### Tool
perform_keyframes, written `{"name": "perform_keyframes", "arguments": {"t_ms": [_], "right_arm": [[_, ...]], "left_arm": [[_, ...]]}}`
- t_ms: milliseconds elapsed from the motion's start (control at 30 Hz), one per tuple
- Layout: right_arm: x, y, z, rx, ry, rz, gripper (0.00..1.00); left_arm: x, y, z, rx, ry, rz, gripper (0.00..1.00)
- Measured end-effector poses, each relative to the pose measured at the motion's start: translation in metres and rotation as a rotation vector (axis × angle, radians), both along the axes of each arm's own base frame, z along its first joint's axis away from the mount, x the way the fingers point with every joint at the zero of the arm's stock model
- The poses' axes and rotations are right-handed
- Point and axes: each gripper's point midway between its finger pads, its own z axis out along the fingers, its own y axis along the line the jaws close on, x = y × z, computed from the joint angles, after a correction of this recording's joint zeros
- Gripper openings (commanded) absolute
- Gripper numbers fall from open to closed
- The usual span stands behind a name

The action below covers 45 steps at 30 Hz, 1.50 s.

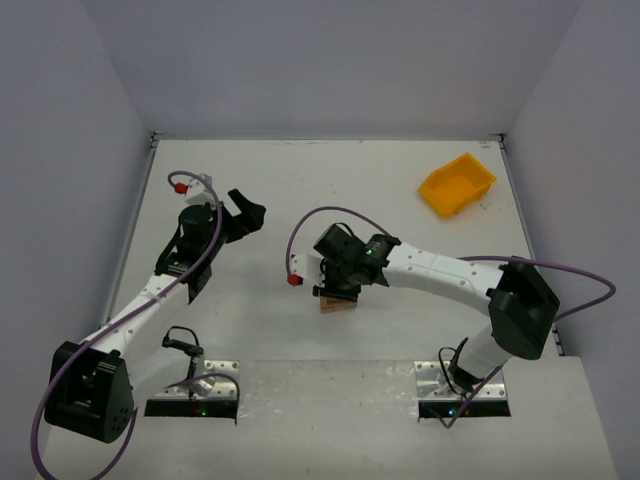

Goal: Build the wood block tower

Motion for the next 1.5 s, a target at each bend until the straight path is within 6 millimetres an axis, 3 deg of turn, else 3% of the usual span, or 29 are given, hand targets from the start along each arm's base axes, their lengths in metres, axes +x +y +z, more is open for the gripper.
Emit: {"name": "perform_keyframes", "arguments": {"t_ms": [267, 400, 733, 1500], "right_arm": [[-0.0006, -0.0003, -0.0007, -0.001, 0.002, 0.002, 0.39], [-0.0013, -0.0013, -0.0019, -0.004, 0.004, 0.005, 0.48], [-0.0011, -0.0020, -0.0024, -0.007, 0.001, 0.004, 0.56], [0.0073, -0.0057, -0.0024, -0.027, -0.042, -0.018, 0.58]], "left_arm": [[-0.0002, -0.0002, 0.0003, -0.001, -0.001, -0.001, 1.00], [-0.0003, -0.0004, 0.0004, -0.001, -0.001, -0.003, 1.00], [-0.0002, -0.0005, 0.0007, -0.002, -0.002, -0.003, 1.00], [-0.0006, -0.0012, 0.0049, -0.006, -0.016, -0.007, 1.00]]}}
